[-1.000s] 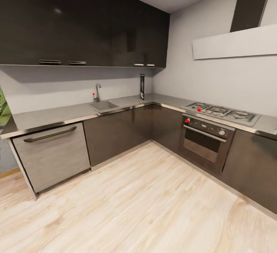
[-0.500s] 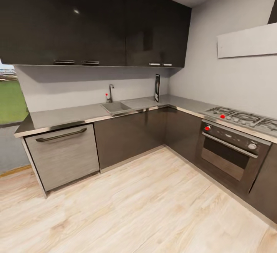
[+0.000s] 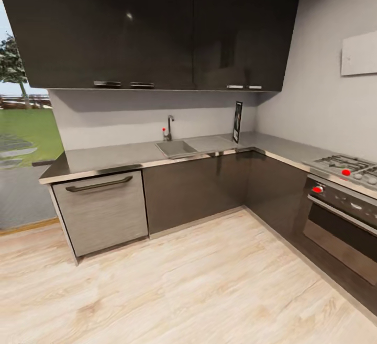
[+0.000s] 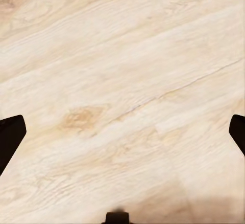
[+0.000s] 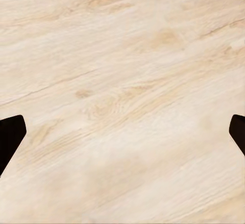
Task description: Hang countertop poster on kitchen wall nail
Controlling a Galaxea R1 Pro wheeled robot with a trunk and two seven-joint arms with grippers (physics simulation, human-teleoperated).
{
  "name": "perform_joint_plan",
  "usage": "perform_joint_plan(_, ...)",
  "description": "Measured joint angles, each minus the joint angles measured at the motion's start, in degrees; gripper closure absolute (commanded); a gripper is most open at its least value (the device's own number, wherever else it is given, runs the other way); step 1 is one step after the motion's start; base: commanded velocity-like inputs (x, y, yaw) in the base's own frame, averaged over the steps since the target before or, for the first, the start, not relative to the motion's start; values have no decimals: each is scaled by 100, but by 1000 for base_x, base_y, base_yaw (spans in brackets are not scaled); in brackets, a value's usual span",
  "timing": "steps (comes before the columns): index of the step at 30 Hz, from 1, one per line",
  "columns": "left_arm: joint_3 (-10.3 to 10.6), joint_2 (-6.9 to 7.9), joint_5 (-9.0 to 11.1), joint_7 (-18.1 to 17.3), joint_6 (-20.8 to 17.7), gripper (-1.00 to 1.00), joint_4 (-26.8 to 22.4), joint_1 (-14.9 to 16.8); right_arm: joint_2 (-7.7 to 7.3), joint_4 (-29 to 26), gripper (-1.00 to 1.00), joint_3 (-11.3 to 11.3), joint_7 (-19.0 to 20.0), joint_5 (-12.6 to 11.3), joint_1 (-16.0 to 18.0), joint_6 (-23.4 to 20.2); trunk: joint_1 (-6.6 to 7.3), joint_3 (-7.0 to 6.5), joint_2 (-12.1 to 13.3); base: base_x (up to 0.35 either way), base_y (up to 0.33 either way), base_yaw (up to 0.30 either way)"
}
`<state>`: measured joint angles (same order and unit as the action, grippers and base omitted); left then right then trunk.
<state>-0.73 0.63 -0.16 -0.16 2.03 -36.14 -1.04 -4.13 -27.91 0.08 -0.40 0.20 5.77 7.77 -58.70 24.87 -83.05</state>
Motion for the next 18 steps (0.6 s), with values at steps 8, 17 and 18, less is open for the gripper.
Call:
perform_joint_plan(8,1,-1,0,0,0,-100,0,0,0,0,-100,0,0,-1,0,-1,0,0,0,280,-218,284)
perform_joint_plan(17,1,-1,0,0,0,-100,0,0,0,0,-100,0,0,-3,0,-4,0,-3,0,279,-220,47)
perform_joint_plan(18,1,-1,0,0,0,-100,1,0,0,-1,-100,0,0,-3,0,-4,0,-5,0,278,-220,-122)
